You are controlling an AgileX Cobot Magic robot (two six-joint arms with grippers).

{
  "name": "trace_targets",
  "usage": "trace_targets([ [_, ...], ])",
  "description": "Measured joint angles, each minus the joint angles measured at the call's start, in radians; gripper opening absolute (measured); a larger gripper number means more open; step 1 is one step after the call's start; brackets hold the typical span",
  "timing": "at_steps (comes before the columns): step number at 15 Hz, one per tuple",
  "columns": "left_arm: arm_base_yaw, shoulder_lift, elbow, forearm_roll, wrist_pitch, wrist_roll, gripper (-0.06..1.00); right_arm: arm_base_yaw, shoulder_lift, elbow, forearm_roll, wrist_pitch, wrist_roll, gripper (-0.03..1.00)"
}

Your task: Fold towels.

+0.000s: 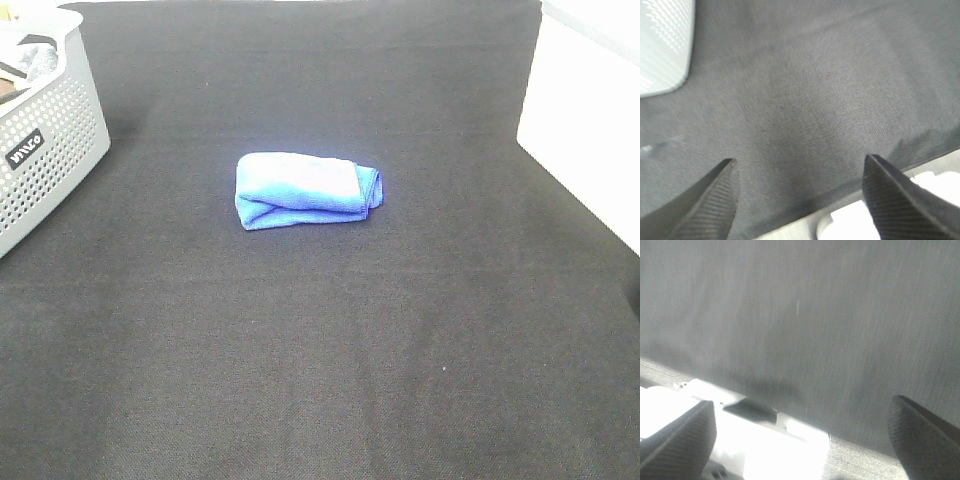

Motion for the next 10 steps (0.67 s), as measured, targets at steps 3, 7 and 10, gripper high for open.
trace_targets([
  [3, 0.0, -0.277, 0.116, 0.0, 0.001, 0.016, 0.67, 0.0, -0.247, 0.169, -0.029, -0.025, 0.0, 0.87],
  [7, 0.0, -0.42, 0.221, -0.029, -0.042, 0.103, 0.67, 0.0, -0.546, 0.272, -0.099, -0.094, 0.0, 0.87],
  [10, 0.0, -0.42, 0.255, -0.086, -0.11, 0.201, 0.67, 0.0, -0.642, 0.273, -0.1, -0.098, 0.0, 0.87],
])
